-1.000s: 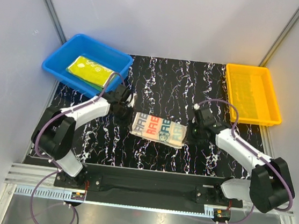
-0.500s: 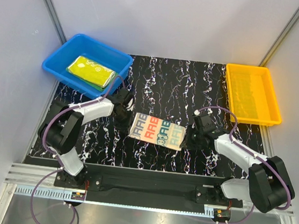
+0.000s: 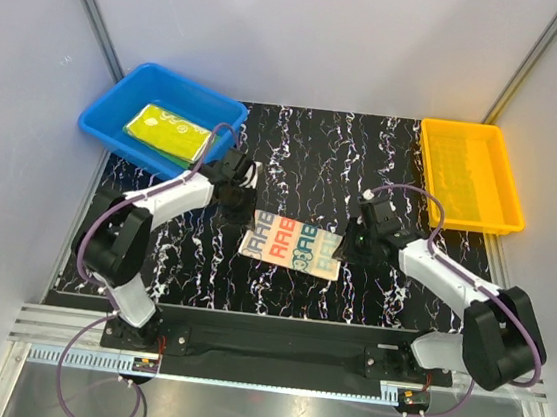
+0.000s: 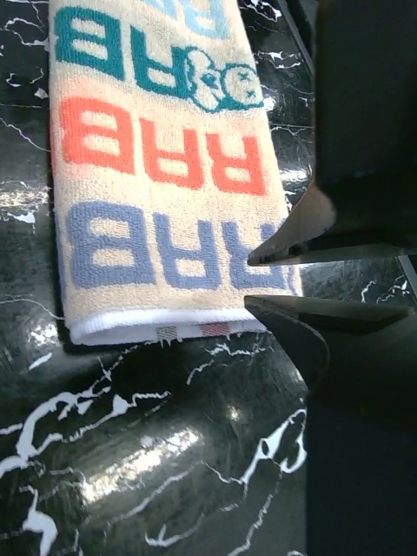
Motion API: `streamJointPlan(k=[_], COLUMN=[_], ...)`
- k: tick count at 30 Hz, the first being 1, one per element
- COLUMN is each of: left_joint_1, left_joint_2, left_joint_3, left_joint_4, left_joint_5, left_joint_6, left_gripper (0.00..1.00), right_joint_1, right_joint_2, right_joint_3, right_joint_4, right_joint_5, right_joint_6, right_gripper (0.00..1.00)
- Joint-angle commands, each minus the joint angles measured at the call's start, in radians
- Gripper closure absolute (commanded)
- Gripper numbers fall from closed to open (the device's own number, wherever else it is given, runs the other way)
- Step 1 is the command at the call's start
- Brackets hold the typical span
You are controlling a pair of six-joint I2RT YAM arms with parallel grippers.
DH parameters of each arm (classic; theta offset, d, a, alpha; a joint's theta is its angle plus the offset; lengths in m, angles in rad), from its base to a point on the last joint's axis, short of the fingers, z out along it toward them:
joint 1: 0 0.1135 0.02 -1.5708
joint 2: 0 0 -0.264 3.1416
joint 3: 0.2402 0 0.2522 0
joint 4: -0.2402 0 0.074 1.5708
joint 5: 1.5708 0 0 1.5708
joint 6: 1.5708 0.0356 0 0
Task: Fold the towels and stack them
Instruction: Fold the towel, then neatly place the folded towel into the bin
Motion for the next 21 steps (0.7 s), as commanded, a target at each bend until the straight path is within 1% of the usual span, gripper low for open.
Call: streamJointPlan(k=[1,3,5,7,8,10,13,16,21], left_joint_1=[0.0,0.008,0.015,0.02,0.021,0.021,0.021,0.021,0.021], left_joint_2=[0.072,0.102,0.114,0.111,0.105,0.096,0.084,0.076,0.09], left_joint_3=[0.032,0.044,0.058,0.086,0.098,0.136,0.169,0.147,0.078], left_joint_4=[0.046,0.026,0.026,0.022,0.012,0.004,-0.031,-0.031,0.006], left_joint_5=[0.021,-0.016,-0.022,-0.036,-0.039,-0.045,-0.079,-0.052,0.01], left_joint_6=[0.005,0.016,0.022,0.02,0.027,0.039,0.066,0.08,0.093], left_gripper=[0.76,0.76,0.76,0.75,0.71,0.69,0.63,0.56,0.53], right_joint_1=[0.004,0.002,0.004,0.002,0.004,0.004,0.002,0.004,0.002], right_joint_2=[0.044,0.037,0.026,-0.002,-0.015,-0.044,-0.08,-0.088,-0.058], right_joint_3=[-0.067,-0.116,-0.126,-0.117,-0.111,-0.092,-0.089,-0.106,-0.173], right_joint_4=[0.108,0.145,0.14,0.113,0.102,0.07,0.073,0.117,0.224], right_joint_5=[-0.032,-0.026,-0.02,-0.012,-0.009,-0.018,-0.046,-0.075,-0.111], right_joint_6=[0.035,0.049,0.046,0.032,0.027,0.014,0.018,0.026,0.043], right_gripper=[0.75,0.75,0.75,0.72,0.71,0.7,0.69,0.68,0.68])
